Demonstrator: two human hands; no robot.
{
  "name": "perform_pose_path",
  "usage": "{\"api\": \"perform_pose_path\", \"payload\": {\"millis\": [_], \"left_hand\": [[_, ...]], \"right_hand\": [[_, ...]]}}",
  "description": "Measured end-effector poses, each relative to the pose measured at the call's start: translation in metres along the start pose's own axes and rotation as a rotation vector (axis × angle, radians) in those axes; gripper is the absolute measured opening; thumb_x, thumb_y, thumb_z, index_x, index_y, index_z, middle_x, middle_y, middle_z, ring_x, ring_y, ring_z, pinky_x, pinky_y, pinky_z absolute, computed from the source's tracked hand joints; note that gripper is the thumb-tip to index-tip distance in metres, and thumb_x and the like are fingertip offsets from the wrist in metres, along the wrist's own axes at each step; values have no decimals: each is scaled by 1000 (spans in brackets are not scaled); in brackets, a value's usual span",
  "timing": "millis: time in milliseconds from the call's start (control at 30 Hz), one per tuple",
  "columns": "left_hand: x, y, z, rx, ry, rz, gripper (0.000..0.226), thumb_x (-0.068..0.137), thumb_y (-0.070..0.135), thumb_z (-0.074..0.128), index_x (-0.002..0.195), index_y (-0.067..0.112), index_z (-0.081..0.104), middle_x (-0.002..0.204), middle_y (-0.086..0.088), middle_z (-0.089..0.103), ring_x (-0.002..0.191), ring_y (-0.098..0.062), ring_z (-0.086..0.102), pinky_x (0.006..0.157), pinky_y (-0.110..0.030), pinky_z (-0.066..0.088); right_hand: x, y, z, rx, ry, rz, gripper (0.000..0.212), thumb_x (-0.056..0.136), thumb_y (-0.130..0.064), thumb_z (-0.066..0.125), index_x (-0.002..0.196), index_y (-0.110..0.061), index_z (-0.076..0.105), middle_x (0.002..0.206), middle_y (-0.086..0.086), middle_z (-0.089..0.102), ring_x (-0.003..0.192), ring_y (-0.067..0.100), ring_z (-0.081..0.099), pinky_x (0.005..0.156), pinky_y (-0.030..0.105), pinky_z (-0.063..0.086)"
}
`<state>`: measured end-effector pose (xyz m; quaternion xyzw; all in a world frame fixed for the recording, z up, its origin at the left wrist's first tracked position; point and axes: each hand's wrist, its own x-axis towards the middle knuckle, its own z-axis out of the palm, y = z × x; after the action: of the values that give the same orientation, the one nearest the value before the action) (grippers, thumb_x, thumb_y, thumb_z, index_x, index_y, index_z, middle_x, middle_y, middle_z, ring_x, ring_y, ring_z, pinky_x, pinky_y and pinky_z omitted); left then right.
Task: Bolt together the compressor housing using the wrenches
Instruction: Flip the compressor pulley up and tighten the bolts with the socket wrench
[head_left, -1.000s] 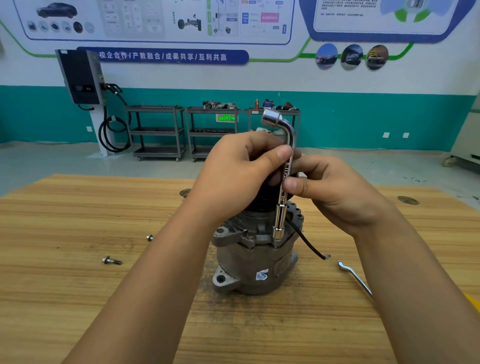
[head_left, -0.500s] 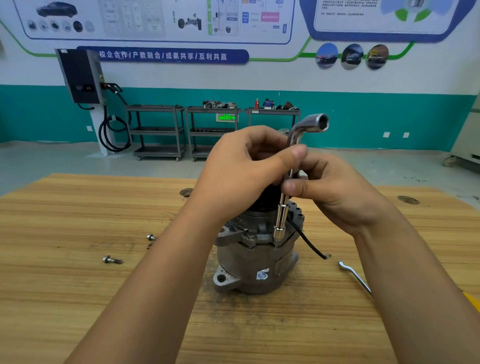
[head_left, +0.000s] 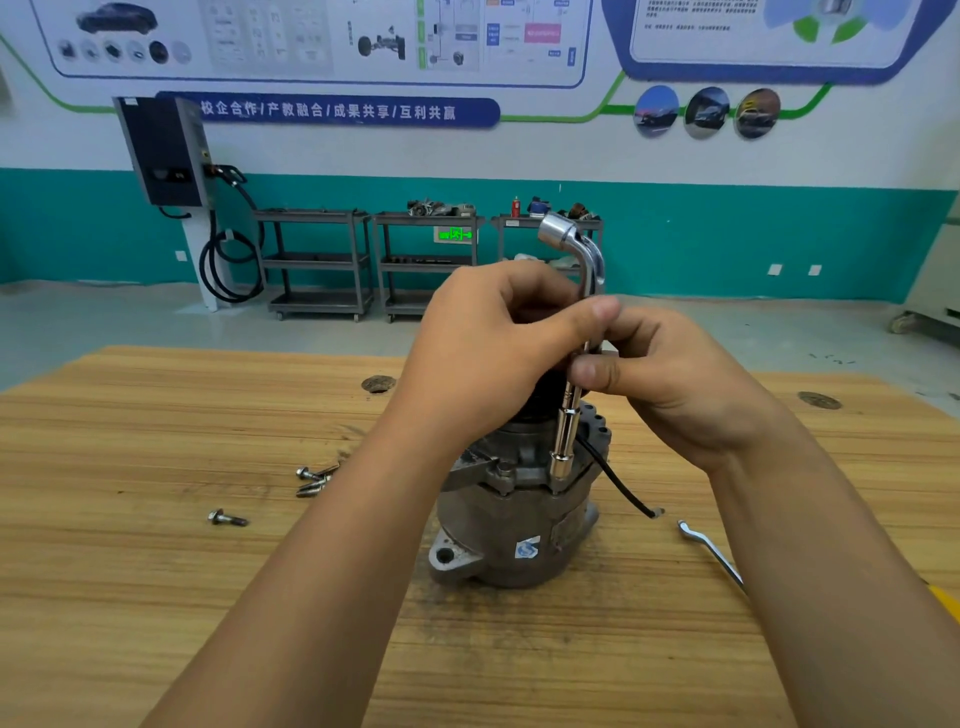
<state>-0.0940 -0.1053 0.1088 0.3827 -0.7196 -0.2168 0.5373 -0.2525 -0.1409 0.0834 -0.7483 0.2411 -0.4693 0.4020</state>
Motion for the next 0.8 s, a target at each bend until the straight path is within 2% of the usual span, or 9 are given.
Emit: {"api": "perform_pose_path", "payload": {"millis": [133,233,300,333,367,433,567,700,800], "left_hand": [[1,0,-2,46,-11,8,17,86,30,66,87,15,74,76,1,71,76,-13,66,74,-40,54],[0,1,-1,53,-7,10,17,88,29,63,88,16,74,85,-2,73,83,-13,67,79,-42,53],[-1,2,2,61,13,20,15,89,28,62,90,19,73,87,3,73,84,-7,66,79,-34,55],[-2,3,4,54,33,29,13,88,28,63,93,19,72,87,6,72,83,-3,66,78,-27,55],[-2,4,6,37,53,34,13,86,27,66,97,20,69,87,8,71,82,0,65,76,-21,54],[-3,7,10,-9,105,31,25,80,30,71,102,23,62,85,9,71,79,2,66,73,-17,53],[-2,12,15,50,241,62,37,75,35,76,106,27,60,80,10,70,72,2,65,71,-23,54],[1,16,16,38,278,86,32,77,26,75,108,20,67,91,12,70,83,2,65,82,-25,53],[1,17,18,22,228,92,28,85,20,67,113,18,67,97,11,70,91,2,63,87,-23,50]], "right_hand": [[-1,0,-2,23,-19,28,35,64,-32,75,92,-12,72,95,-1,71,98,16,64,82,27,50],[0,-2,1,32,0,37,39,57,-46,82,83,-18,76,89,-4,71,92,13,65,78,23,50],[0,-2,2,39,28,27,47,55,-42,82,83,-7,72,89,7,70,88,15,64,74,24,51],[0,-1,2,33,42,14,58,56,-37,81,91,7,66,95,20,67,89,20,64,76,27,53],[0,-3,3,18,49,1,67,57,-32,79,98,17,58,104,32,61,93,26,63,79,34,52],[-1,-5,5,-13,56,-11,78,57,-29,80,106,24,49,112,40,52,98,37,60,85,45,50],[2,-6,8,-45,56,12,62,64,-20,74,104,22,50,102,33,58,87,30,60,81,45,51],[1,-5,7,-48,43,6,44,66,-18,73,88,15,53,73,1,64,75,12,62,68,28,52],[2,-5,9,-40,51,1,54,64,-20,75,93,19,52,81,14,62,79,20,61,73,40,53]]}}
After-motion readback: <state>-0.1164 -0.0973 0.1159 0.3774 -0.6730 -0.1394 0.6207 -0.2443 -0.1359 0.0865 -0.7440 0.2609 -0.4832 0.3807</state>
